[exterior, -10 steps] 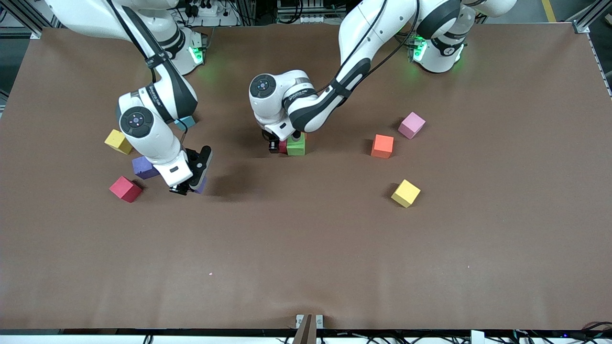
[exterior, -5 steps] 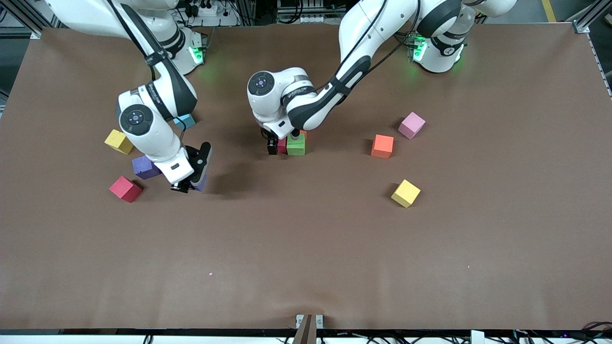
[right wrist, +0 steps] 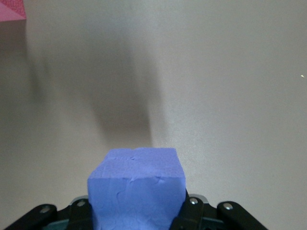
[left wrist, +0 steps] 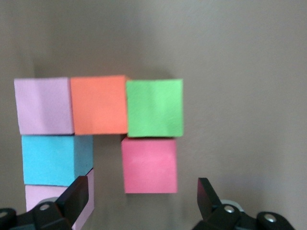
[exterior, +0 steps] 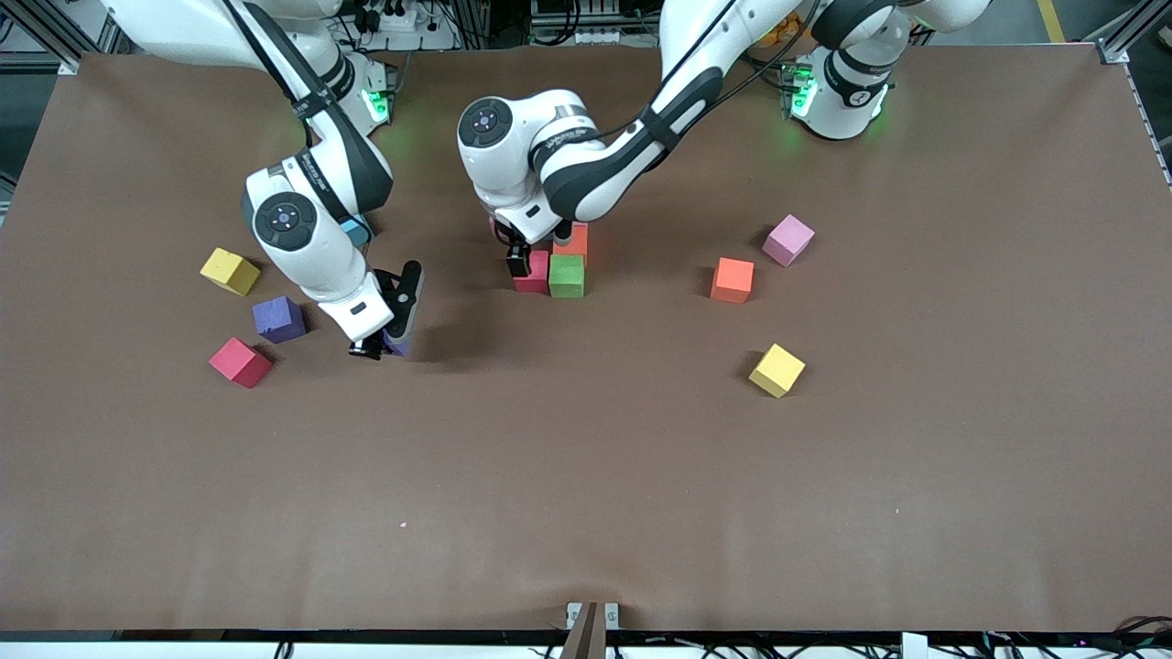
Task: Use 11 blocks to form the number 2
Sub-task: 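Carry the purple cube to the shape while the left gripper reaches yellow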
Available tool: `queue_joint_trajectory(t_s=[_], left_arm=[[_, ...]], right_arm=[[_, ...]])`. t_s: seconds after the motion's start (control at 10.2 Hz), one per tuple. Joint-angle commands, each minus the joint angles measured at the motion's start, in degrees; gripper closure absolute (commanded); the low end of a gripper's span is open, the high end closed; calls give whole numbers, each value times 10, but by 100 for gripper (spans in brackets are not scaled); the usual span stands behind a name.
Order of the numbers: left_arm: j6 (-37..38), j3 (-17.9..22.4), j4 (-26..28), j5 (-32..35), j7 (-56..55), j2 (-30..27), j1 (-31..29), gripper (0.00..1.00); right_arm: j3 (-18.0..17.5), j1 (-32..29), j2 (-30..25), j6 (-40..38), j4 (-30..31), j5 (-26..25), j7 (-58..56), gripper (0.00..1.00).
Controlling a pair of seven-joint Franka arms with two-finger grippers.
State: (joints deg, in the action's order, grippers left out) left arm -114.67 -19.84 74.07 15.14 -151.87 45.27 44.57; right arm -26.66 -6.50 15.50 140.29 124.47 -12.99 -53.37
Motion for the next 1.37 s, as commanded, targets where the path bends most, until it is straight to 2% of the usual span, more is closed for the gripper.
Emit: queue_joint_trajectory(t_s=[0.0, 0.2, 0.29, 0.49, 0.59, 0.69, 0.88, 1.28], left_arm=[[26, -4, 39, -12, 91, -53, -63, 0], [29, -5, 56, -12, 192, -74, -134, 0], [29, -12, 76, -18, 239, -90, -177, 0], [29, -63, 133, -27, 350, -132, -295, 0], [29, -90, 152, -27, 398, -138, -348, 0], [27, -101, 158, -26, 446, -135, -386, 0], [27, -101, 162, -26, 542, -133, -430, 0], [18, -118, 209, -26, 633, -139, -510, 0]], right_arm=[[-29, -10, -2, 1, 24, 2, 3, 68], [-66, -2, 5, 0, 30, 7, 47, 67], [-74, 16, 8, 1, 31, 7, 68, 67], [-74, 42, 40, 17, 31, 1, 87, 67], [-74, 46, 51, 43, 35, 1, 87, 67], [-75, 50, 67, 53, 39, 1, 111, 68], [-99, 54, 70, 48, 40, 0, 156, 69], [-100, 89, 61, 74, 75, -19, 198, 69]])
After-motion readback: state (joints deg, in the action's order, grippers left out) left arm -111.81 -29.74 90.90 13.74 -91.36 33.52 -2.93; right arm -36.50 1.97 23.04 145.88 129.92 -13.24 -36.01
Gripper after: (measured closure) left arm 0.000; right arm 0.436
